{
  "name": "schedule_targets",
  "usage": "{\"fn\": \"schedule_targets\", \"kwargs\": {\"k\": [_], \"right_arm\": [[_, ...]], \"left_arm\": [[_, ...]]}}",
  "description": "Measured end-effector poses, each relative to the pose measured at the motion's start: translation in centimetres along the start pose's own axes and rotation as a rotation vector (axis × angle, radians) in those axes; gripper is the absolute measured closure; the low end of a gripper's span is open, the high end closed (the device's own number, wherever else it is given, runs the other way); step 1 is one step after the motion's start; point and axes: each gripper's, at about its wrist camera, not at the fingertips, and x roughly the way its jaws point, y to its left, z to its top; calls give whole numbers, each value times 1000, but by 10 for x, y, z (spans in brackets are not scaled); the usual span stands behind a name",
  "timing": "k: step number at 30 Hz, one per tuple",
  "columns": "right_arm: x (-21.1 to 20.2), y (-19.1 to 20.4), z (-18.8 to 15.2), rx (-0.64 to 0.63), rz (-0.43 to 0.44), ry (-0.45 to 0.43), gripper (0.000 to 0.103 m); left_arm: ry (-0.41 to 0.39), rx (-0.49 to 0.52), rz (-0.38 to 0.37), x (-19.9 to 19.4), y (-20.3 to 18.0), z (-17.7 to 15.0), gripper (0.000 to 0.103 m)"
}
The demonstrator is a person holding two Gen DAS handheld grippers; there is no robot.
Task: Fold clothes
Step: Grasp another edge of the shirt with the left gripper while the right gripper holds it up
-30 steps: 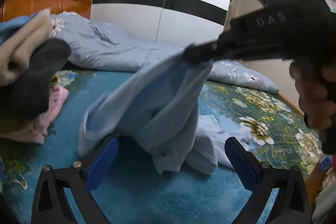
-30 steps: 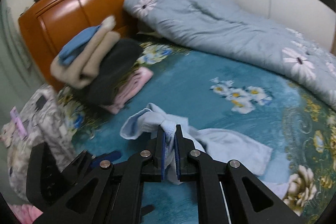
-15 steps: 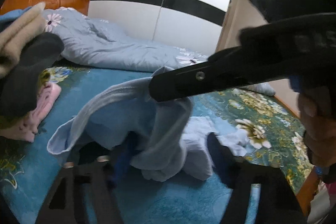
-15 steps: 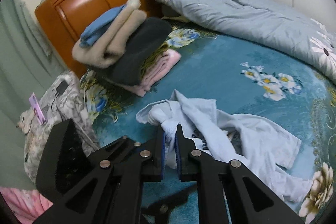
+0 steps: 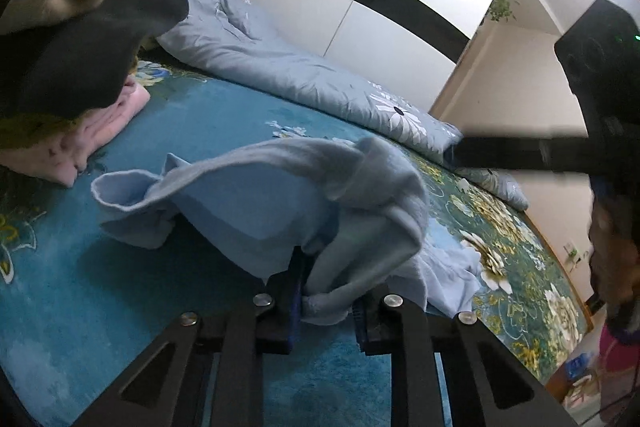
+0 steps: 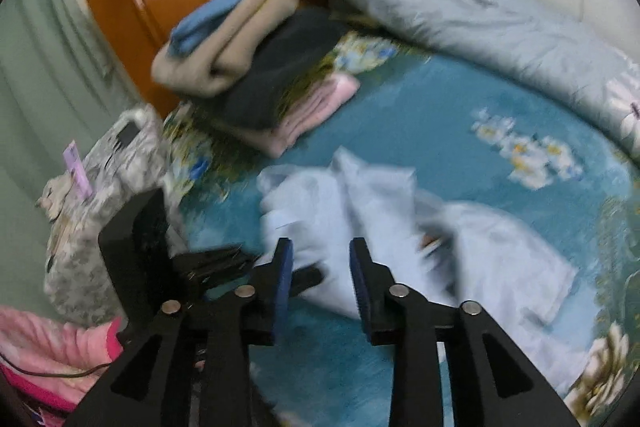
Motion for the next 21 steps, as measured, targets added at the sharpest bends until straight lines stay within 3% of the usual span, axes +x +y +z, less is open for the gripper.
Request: {"fn": "schedule_targets", "kwargs": {"k": [2,8,15,18,20,21], "right_arm": [[13,-11,14,-2,-58,0,55],[122,-20,49,-61,-95,204,55],[197,-1,68,-152,-9,304,55],[220,4,66,-175,-50,350,56],[226,-1,63,-151,-84,365,73],[227,-6,62,-128,-87,370,92]], "left_arm": [[8,-2,-6,2,0,0,81],[55,-28,5,12,9,-2,81],[49,-99,-37,13,26,-6,81],[59,-107,-41,15,27,-6,81],[75,-127,-45,16,30,-7,81],[83,-136,-45,17,32,-8,81]]}}
